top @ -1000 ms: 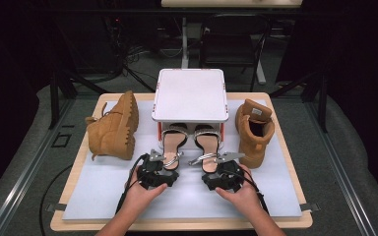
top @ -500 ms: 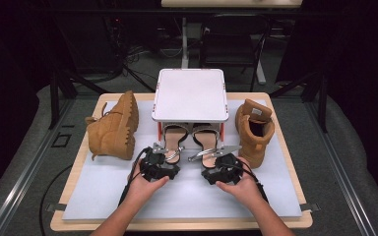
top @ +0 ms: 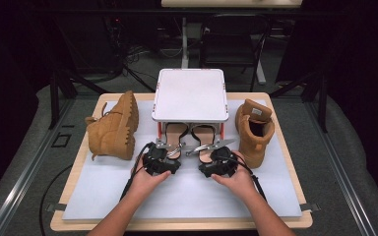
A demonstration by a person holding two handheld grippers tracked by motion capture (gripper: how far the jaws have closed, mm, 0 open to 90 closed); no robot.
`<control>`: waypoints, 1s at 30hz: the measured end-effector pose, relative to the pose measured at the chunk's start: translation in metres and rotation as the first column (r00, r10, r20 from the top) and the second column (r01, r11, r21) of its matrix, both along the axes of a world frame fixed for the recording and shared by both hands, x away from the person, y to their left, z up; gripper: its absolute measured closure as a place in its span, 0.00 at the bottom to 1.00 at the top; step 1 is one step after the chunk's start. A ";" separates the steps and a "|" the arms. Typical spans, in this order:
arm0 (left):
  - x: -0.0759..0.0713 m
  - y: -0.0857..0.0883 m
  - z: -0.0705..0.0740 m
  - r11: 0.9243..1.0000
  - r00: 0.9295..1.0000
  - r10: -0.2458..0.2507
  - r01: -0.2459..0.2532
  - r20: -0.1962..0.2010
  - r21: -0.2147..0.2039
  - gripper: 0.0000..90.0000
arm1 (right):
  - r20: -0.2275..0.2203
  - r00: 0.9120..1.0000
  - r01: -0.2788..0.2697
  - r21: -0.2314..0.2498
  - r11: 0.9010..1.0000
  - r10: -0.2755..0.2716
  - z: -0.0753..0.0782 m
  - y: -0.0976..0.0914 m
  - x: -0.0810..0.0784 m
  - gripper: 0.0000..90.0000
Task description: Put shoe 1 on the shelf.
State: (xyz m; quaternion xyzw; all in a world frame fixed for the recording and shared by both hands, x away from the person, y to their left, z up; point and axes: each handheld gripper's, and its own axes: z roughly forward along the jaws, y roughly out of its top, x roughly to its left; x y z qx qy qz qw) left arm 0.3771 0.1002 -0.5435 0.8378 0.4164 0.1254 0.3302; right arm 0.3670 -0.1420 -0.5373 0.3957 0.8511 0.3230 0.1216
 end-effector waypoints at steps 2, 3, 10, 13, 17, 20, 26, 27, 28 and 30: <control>-0.001 -0.001 -0.001 1.000 1.000 0.001 -0.001 0.002 0.002 0.35 | -0.008 1.000 0.023 -0.014 1.000 -0.023 -0.003 0.002 -0.001 0.33; -0.001 0.000 -0.001 1.000 1.000 0.001 -0.001 0.002 0.003 0.35 | -0.009 0.999 0.038 -0.015 0.999 -0.039 -0.005 0.002 -0.002 0.33; -0.002 -0.002 -0.002 1.000 1.000 0.009 -0.009 -0.005 0.012 0.36 | -0.080 0.985 0.156 0.045 0.987 -0.152 -0.011 -0.002 -0.008 0.35; -0.002 0.000 -0.001 1.000 1.000 0.016 -0.016 -0.002 0.001 0.37 | -0.091 0.976 0.207 0.094 0.974 -0.199 -0.014 -0.003 -0.012 0.36; -0.002 0.001 0.001 1.000 1.000 0.016 -0.016 -0.002 -0.016 0.38 | -0.092 0.972 0.226 0.085 0.970 -0.218 -0.012 0.000 -0.012 0.37; -0.002 0.002 0.003 1.000 1.000 0.017 -0.017 0.003 -0.025 0.38 | -0.080 0.970 0.238 0.087 0.967 -0.231 -0.011 0.001 -0.012 0.38; 0.000 0.000 0.008 0.999 0.999 0.045 -0.044 0.029 -0.010 0.40 | -0.073 0.962 0.270 0.128 0.954 -0.263 -0.006 0.003 -0.007 0.38; 0.001 0.000 0.009 0.999 0.998 0.049 -0.049 0.032 -0.017 0.40 | -0.073 0.960 0.278 0.133 0.951 -0.271 -0.006 0.005 -0.006 0.38; 0.002 0.001 0.010 0.999 0.998 0.048 -0.048 0.028 -0.020 0.40 | -0.071 0.959 0.282 0.132 0.950 -0.275 -0.006 0.005 -0.005 0.38; 0.003 0.000 0.010 0.999 0.998 0.052 -0.051 0.027 -0.020 0.40 | -0.068 0.955 0.294 0.126 0.947 -0.288 -0.006 0.008 -0.002 0.38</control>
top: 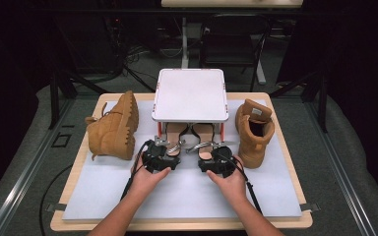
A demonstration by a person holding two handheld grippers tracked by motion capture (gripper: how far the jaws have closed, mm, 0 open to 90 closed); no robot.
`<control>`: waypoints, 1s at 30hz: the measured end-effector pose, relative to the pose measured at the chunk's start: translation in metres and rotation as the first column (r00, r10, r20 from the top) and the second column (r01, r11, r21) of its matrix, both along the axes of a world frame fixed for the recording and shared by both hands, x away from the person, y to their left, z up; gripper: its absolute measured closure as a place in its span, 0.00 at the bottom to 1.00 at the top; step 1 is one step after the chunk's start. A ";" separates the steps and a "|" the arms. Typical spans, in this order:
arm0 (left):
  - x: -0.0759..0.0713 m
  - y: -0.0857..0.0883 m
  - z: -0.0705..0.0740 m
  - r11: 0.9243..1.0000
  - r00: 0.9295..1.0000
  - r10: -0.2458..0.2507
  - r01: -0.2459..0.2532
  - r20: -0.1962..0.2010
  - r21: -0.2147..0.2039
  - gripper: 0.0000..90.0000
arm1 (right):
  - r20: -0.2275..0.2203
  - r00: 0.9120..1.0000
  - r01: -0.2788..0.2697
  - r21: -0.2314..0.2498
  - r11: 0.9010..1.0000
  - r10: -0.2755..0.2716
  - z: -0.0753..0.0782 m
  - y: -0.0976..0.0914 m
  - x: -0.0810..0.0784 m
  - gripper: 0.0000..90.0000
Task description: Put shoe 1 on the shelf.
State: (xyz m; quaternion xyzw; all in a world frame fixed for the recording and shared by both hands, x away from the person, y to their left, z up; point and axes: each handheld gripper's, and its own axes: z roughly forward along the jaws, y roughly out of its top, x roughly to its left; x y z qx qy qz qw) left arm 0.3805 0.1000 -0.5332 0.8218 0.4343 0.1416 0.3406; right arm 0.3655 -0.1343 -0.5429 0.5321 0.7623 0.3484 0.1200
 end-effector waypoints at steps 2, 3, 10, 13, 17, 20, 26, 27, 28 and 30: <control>0.002 -0.002 -0.001 1.000 1.000 0.005 -0.005 0.003 0.005 0.40 | 0.005 1.000 0.011 0.006 1.000 -0.011 0.001 0.002 0.004 0.38; 0.002 -0.002 -0.002 1.000 1.000 0.005 -0.005 -0.002 0.006 0.40 | 0.011 1.000 0.022 0.010 1.000 -0.023 0.001 0.003 0.005 0.38; 0.011 -0.004 -0.002 1.000 1.000 0.014 -0.014 0.015 -0.004 0.40 | 0.023 1.000 0.014 0.012 1.000 -0.014 0.001 0.003 0.018 0.38; 0.016 -0.007 0.000 1.000 1.000 0.016 -0.016 0.020 0.003 0.40 | 0.035 0.999 0.011 0.013 1.000 -0.011 0.001 0.001 0.022 0.39; 0.022 -0.008 0.002 0.999 0.999 0.029 -0.028 0.023 -0.020 0.40 | 0.040 0.999 0.016 0.015 1.000 -0.017 0.001 0.002 0.026 0.39; 0.026 -0.009 -0.001 0.999 0.999 0.036 -0.036 0.029 -0.018 0.40 | 0.045 0.999 0.018 0.013 1.000 -0.018 0.001 0.002 0.028 0.39; 0.028 -0.008 -0.004 0.999 0.999 0.036 -0.036 0.034 -0.001 0.41 | 0.051 0.998 0.025 -0.012 1.000 -0.024 0.000 0.002 0.031 0.39; 0.028 -0.007 -0.004 0.999 0.999 0.037 -0.037 0.034 -0.001 0.41 | 0.052 0.998 0.024 -0.009 1.000 -0.023 0.000 0.003 0.031 0.39; 0.028 -0.007 -0.004 0.999 0.999 0.038 -0.038 0.033 -0.001 0.41 | 0.051 0.998 0.027 -0.014 1.000 -0.027 0.000 0.003 0.031 0.39; 0.028 -0.007 -0.004 0.999 0.999 0.040 -0.040 0.030 -0.005 0.41 | 0.055 0.998 0.029 -0.009 1.000 -0.029 0.000 0.004 0.032 0.39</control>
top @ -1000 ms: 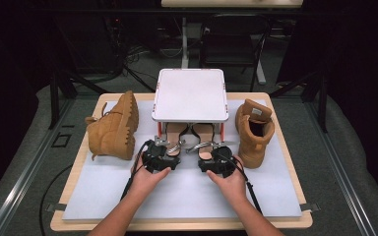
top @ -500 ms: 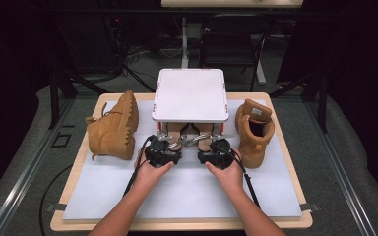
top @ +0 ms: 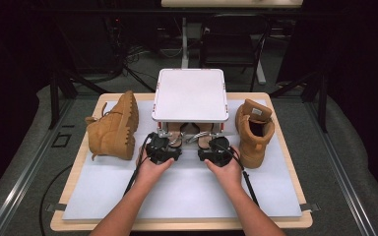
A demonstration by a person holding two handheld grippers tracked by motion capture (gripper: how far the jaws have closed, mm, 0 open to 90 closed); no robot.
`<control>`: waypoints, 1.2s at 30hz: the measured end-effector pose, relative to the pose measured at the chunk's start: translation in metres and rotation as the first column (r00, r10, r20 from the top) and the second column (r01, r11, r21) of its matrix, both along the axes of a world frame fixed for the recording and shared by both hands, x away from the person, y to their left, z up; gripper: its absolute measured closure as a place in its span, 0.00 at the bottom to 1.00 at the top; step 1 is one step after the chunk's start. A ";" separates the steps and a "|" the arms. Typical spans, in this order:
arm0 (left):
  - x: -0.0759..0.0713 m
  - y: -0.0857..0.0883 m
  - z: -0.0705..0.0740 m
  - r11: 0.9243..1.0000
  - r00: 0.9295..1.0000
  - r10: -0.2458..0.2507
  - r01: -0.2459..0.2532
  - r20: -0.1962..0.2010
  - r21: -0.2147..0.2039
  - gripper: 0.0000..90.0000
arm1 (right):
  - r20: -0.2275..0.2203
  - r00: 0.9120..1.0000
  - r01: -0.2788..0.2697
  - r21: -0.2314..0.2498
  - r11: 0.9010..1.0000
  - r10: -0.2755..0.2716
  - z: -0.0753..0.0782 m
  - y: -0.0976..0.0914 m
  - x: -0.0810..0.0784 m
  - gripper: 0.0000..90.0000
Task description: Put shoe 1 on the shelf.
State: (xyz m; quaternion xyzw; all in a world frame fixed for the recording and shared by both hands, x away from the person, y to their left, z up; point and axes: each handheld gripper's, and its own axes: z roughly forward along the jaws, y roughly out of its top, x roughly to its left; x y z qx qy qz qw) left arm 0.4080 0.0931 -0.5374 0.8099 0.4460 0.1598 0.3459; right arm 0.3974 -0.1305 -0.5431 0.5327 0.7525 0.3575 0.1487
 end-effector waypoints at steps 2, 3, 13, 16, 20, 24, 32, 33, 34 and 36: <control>0.000 0.000 0.000 1.000 1.000 0.001 -0.001 0.000 -0.005 0.41 | 0.003 1.000 0.003 0.002 1.000 -0.003 0.000 0.000 0.000 0.39; 0.000 0.000 -0.001 1.000 1.000 0.003 -0.003 0.002 -0.008 0.41 | 0.004 1.000 0.005 0.001 1.000 -0.005 -0.001 0.000 0.000 0.39; -0.011 0.007 0.001 1.000 1.000 0.015 -0.015 0.003 -0.021 0.46 | 0.004 1.000 0.002 -0.007 1.000 -0.002 0.004 -0.005 -0.013 0.44; -0.016 0.010 0.001 0.999 1.000 0.019 -0.018 0.005 -0.035 0.48 | 0.010 1.000 0.000 -0.011 1.000 0.000 0.007 -0.008 -0.019 0.46; -0.025 0.013 0.000 0.998 0.999 0.031 -0.030 0.024 -0.057 0.54 | 0.006 1.000 0.008 0.003 1.000 -0.008 0.006 -0.013 -0.029 0.51; -0.033 0.014 -0.002 0.997 0.998 0.041 -0.039 0.043 -0.064 0.66 | 0.013 1.000 0.019 -0.016 1.000 -0.019 0.002 -0.015 -0.038 0.63; -0.036 0.009 -0.012 0.999 0.999 0.041 -0.041 0.019 -0.036 0.88 | -0.007 1.000 0.022 -0.039 0.999 -0.022 -0.010 -0.013 -0.040 0.85; -0.035 0.008 -0.014 0.999 0.999 0.040 -0.040 0.011 -0.033 0.91 | -0.001 1.000 0.023 -0.042 0.999 -0.024 -0.010 -0.013 -0.040 0.87; -0.035 0.007 -0.015 0.998 0.999 0.043 -0.043 0.007 -0.037 0.94 | 0.002 1.000 0.020 -0.040 0.999 -0.020 -0.010 -0.011 -0.040 0.90; -0.035 0.006 -0.016 0.999 0.999 0.040 -0.040 0.006 -0.036 0.99 | 0.010 1.000 0.018 -0.043 0.999 -0.017 -0.011 -0.009 -0.039 0.93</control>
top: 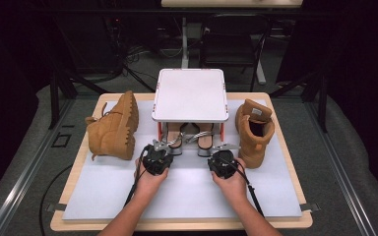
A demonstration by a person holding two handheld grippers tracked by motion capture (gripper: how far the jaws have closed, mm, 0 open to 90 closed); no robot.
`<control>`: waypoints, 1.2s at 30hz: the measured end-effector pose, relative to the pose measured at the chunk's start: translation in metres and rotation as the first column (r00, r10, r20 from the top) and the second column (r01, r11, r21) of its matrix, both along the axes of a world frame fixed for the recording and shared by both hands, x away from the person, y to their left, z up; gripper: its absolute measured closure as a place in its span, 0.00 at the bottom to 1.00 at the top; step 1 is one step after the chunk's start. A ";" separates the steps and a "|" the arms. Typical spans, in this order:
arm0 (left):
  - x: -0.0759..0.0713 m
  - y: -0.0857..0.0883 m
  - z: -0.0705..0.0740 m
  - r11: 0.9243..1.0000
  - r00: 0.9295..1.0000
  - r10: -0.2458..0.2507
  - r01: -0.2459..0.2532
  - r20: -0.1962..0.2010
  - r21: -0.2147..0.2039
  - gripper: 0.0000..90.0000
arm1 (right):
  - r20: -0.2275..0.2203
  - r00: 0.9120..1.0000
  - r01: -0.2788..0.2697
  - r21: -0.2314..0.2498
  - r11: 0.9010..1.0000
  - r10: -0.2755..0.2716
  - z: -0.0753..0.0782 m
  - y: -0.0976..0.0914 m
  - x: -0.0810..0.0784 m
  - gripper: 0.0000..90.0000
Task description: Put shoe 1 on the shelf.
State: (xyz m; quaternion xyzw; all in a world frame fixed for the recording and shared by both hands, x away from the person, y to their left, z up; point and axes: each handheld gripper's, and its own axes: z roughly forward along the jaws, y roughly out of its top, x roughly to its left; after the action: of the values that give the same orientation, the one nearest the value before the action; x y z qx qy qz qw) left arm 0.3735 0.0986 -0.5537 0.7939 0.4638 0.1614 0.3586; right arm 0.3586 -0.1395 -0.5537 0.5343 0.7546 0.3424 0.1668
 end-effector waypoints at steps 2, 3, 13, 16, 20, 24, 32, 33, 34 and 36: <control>0.000 -0.002 -0.001 1.000 1.000 -0.003 0.003 -0.003 0.002 1.00 | -0.002 1.000 0.004 0.008 1.000 -0.004 -0.003 0.003 0.002 0.95; 0.000 -0.003 -0.003 1.000 1.000 0.000 0.000 -0.003 0.004 1.00 | -0.003 1.000 0.007 0.011 1.000 -0.007 -0.004 0.004 0.003 0.95; 0.002 -0.008 -0.007 0.999 1.000 0.031 -0.031 0.002 -0.021 1.00 | 0.027 0.999 0.016 0.022 1.000 -0.017 -0.007 0.012 0.005 0.97; 0.002 -0.008 -0.007 0.999 0.999 0.032 -0.032 0.007 -0.021 1.00 | 0.033 0.999 0.018 0.032 0.999 -0.019 -0.007 0.012 0.005 0.99; 0.003 -0.007 -0.006 0.999 0.999 0.036 -0.036 0.014 -0.024 1.00 | 0.049 0.999 0.021 0.036 0.999 -0.023 -0.003 0.013 0.004 1.00; 0.002 -0.005 0.002 0.998 0.998 0.042 -0.040 0.036 -0.051 1.00 | 0.064 0.998 0.025 0.045 0.999 -0.028 -0.001 0.013 0.004 1.00; 0.001 -0.003 0.014 0.997 0.997 0.043 -0.039 0.059 -0.067 1.00 | 0.111 0.993 0.022 0.082 0.996 -0.031 0.019 0.013 0.001 1.00; 0.001 -0.003 0.017 0.997 0.997 0.046 -0.041 0.067 -0.069 1.00 | 0.109 0.993 0.024 0.080 0.997 -0.033 0.019 0.013 0.002 1.00; 0.001 -0.003 0.019 0.996 0.996 0.048 -0.043 0.071 -0.072 1.00 | 0.110 0.993 0.023 0.078 0.997 -0.032 0.019 0.014 0.002 1.00; 0.001 -0.004 0.021 0.997 0.997 0.046 -0.042 0.065 -0.067 1.00 | 0.110 0.993 0.023 0.074 0.997 -0.031 0.020 0.014 0.002 1.00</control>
State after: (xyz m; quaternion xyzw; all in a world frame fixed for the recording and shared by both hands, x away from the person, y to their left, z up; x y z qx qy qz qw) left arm 0.3747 0.0951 -0.5324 0.7656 0.4741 0.1801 0.3958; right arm 0.3604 -0.1253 -0.5338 0.5303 0.7240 0.3964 0.1937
